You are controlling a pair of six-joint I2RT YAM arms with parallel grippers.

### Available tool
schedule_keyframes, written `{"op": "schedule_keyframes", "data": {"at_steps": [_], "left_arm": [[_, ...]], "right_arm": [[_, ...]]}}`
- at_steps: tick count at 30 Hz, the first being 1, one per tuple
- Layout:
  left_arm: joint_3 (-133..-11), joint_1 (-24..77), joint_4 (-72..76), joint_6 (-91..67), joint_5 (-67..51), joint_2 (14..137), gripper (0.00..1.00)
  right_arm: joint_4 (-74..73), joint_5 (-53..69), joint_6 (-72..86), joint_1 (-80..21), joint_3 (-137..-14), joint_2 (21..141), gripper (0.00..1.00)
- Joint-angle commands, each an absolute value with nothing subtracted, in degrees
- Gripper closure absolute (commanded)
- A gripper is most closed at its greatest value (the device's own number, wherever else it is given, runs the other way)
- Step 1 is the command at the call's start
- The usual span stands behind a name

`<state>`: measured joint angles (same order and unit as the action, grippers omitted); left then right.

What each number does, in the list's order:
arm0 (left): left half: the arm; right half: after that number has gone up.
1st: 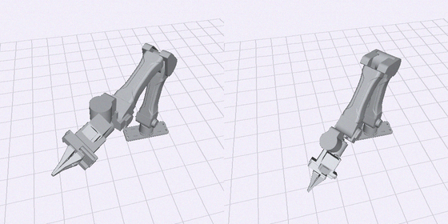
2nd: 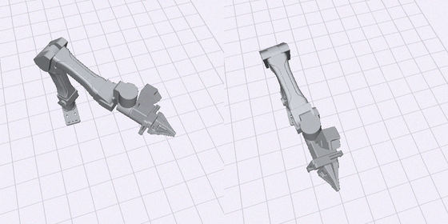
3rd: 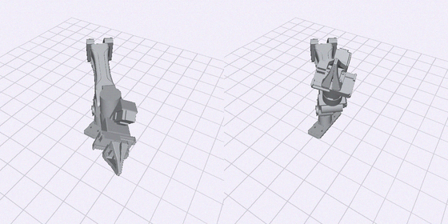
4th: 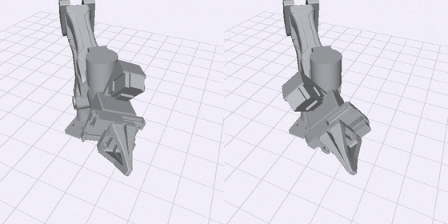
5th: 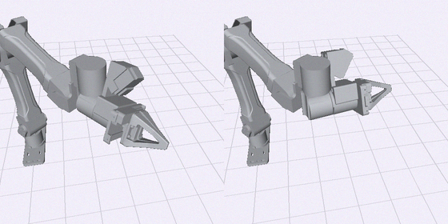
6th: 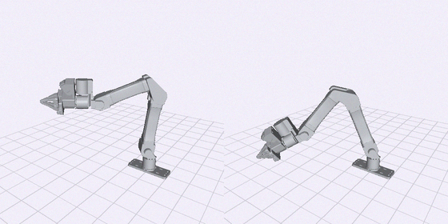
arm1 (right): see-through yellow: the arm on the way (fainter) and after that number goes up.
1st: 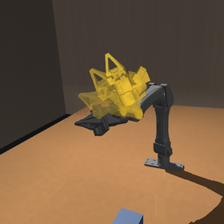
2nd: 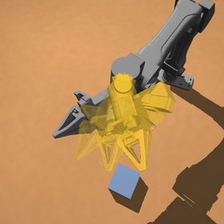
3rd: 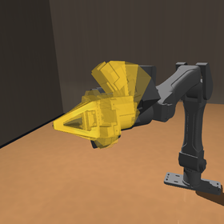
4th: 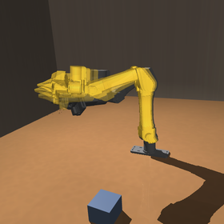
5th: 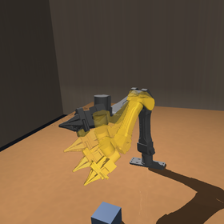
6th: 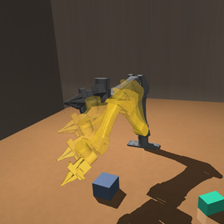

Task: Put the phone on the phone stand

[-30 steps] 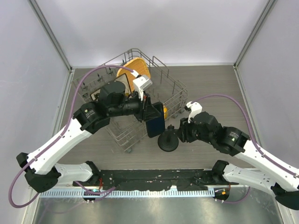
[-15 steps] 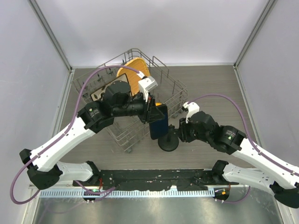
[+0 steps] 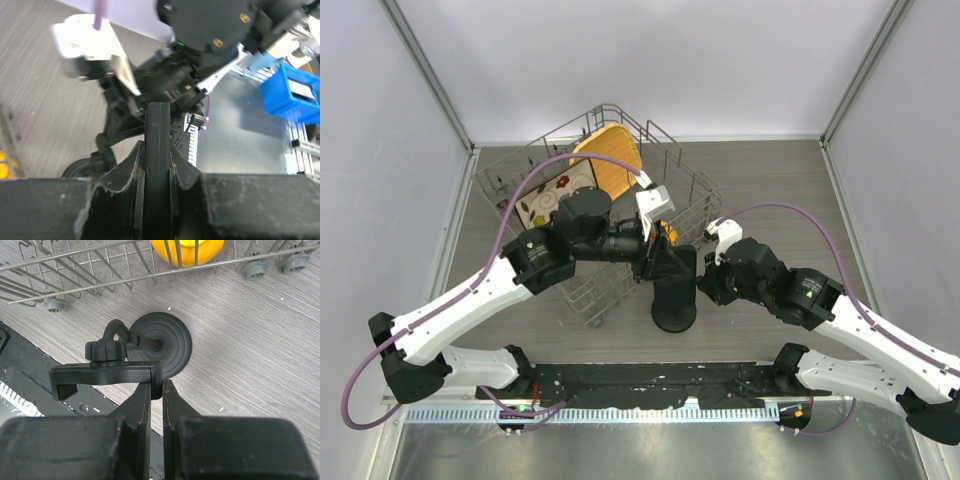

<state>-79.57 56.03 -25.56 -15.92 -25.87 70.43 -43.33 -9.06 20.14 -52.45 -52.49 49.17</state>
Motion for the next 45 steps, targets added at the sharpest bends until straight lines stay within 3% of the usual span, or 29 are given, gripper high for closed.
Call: {"op": "schedule_keyframes", "data": {"at_steps": [1, 5, 12, 22, 31, 45], "left_arm": [[-72.70, 57.74, -6.97, -10.82, -39.44, 66.37, 1.00], [-67.15, 59.06, 3.41, -5.13, -51.74, 65.48, 1.00], [-74.24, 59.15, -2.97, 3.41, -62.38, 72.13, 1.00], [-77.52, 59.24, -4.92, 10.02, -63.63, 79.00, 1.00], [-82.88, 58.71, -15.36, 18.36, -64.86, 85.25, 1.00], [-83.23, 54.41, -14.41, 19.16, -69.00, 89.47, 1.00]], "right_arm": [[-39.29, -6.51, 17.85, -52.73, -54.05, 49.48, 0.99], [-37.01, -3.79, 14.78, -52.47, -53.96, 50.10, 0.99], [-34.81, 7.02, 11.52, -48.61, -53.88, 50.98, 0.99], [-33.58, 15.38, 8.70, -40.70, -52.21, 52.03, 0.99], [-34.54, 18.28, 8.17, -40.61, -53.61, 52.56, 0.99], [-35.68, 18.37, 7.21, -40.61, -53.70, 52.56, 0.99]]}}
